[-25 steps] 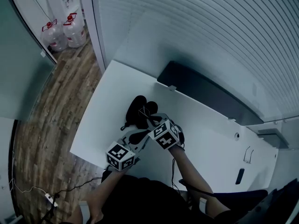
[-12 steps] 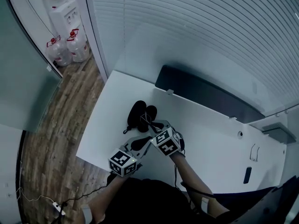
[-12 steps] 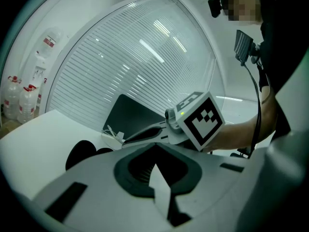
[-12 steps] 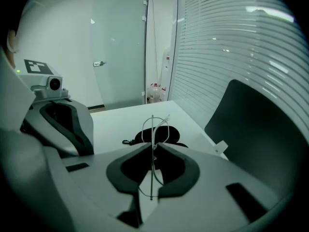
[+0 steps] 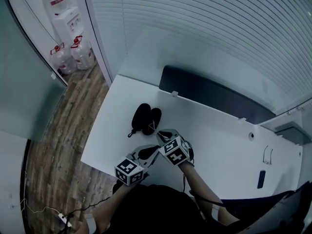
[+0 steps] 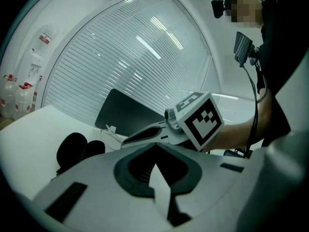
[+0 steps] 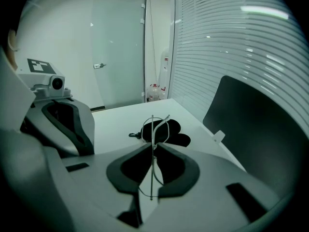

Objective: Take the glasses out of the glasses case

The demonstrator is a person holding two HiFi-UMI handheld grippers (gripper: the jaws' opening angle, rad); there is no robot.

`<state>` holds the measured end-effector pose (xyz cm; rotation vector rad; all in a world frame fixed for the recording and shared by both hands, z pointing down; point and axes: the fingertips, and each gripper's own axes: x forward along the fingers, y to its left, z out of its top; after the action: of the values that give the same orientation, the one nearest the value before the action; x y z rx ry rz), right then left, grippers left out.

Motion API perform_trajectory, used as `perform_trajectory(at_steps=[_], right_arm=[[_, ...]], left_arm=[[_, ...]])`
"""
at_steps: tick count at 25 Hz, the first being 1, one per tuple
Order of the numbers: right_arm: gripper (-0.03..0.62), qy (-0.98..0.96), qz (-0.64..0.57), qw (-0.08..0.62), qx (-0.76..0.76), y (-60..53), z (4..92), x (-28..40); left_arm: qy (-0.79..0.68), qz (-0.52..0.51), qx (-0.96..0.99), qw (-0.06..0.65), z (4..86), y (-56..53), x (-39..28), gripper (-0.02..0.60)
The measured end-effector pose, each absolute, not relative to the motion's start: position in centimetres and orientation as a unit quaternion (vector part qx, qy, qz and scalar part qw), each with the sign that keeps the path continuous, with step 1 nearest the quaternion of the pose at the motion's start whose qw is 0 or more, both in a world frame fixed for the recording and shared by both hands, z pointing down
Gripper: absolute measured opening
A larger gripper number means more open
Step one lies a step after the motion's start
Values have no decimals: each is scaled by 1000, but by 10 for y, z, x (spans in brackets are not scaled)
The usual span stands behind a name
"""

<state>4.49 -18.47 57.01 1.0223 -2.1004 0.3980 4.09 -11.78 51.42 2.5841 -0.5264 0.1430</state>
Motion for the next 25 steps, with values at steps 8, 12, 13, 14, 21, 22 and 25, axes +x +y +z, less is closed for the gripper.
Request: perform_trajectory(at_steps=[8, 12, 13, 14, 21, 22, 25], right_arm=[[41, -816, 169, 380, 401, -166, 584, 53], [41, -812, 180, 383, 402, -159, 594, 54], [41, -811, 185, 383, 402, -157, 597, 54], [41, -810, 189, 382, 403, -155, 600, 54], [41, -803, 211, 383, 406, -144, 616, 54], [41, -802, 213, 383, 405, -142, 617, 53], [41, -799, 220, 386, 405, -138, 623, 54]], left_arm=[[-169, 77, 949, 255, 526, -100, 49, 6], [-159, 89, 947, 264, 536, -95, 49, 6], [-157, 94, 947, 264, 538, -93, 49, 6], [-154, 98, 947, 264, 541, -92, 49, 7], [-133, 119, 946, 269, 553, -83, 48, 6], [-131, 121, 946, 271, 555, -82, 47, 6], [-125, 127, 944, 277, 560, -79, 48, 6]])
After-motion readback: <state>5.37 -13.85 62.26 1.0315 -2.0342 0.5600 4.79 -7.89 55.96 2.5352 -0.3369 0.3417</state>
